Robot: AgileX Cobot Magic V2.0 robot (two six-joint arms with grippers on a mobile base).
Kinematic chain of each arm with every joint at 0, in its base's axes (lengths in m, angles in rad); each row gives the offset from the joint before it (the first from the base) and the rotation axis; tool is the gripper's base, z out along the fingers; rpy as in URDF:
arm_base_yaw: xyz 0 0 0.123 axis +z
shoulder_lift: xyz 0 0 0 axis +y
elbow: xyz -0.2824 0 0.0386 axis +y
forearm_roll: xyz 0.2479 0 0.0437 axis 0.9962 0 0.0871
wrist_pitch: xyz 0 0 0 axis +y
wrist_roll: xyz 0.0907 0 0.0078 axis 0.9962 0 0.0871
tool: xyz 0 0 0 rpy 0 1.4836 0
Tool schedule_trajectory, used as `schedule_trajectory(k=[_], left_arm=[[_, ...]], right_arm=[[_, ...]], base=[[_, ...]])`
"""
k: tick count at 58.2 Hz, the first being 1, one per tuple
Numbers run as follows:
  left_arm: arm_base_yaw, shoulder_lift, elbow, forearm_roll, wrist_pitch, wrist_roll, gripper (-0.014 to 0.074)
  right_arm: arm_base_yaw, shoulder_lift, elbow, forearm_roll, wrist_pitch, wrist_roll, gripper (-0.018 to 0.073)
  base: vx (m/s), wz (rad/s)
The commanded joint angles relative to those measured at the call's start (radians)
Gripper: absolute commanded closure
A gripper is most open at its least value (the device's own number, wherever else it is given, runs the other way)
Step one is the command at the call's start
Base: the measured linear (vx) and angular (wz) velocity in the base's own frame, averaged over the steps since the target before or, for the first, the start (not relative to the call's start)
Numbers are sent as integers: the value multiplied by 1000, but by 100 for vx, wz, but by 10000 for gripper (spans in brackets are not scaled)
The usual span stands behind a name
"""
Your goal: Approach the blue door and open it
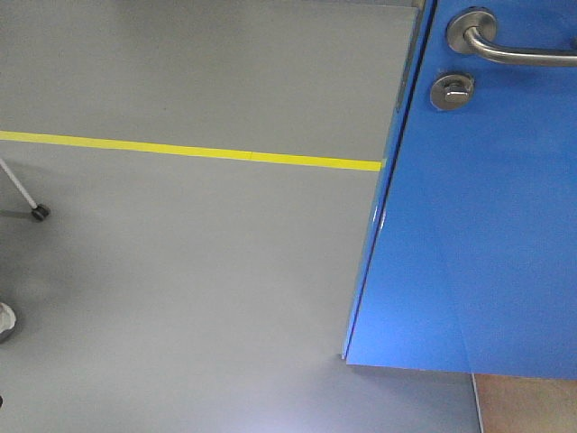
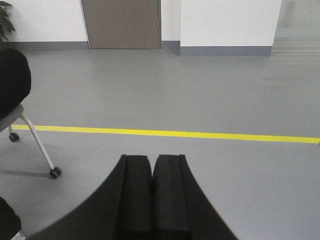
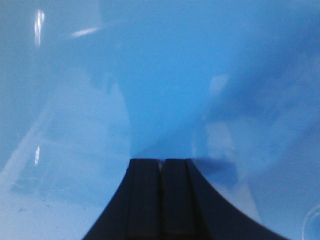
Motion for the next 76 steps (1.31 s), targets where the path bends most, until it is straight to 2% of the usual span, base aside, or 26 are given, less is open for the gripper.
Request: schedule_trajectory(k=[1,33,76], left_arm=[[1,-14,-27,-3,-81,-7,524],[1,-14,-27,-3,-81,-7,524],[1,-14,-27,-3,-81,-7,524]], right_arm=[[-1,-29,-31,30,-66,-9,548],[-1,-27,-31,30,-66,-9,548],[-1,-27,-31,30,-66,-9,548]], base=[[26,-4],[17,-6],[3,-2]])
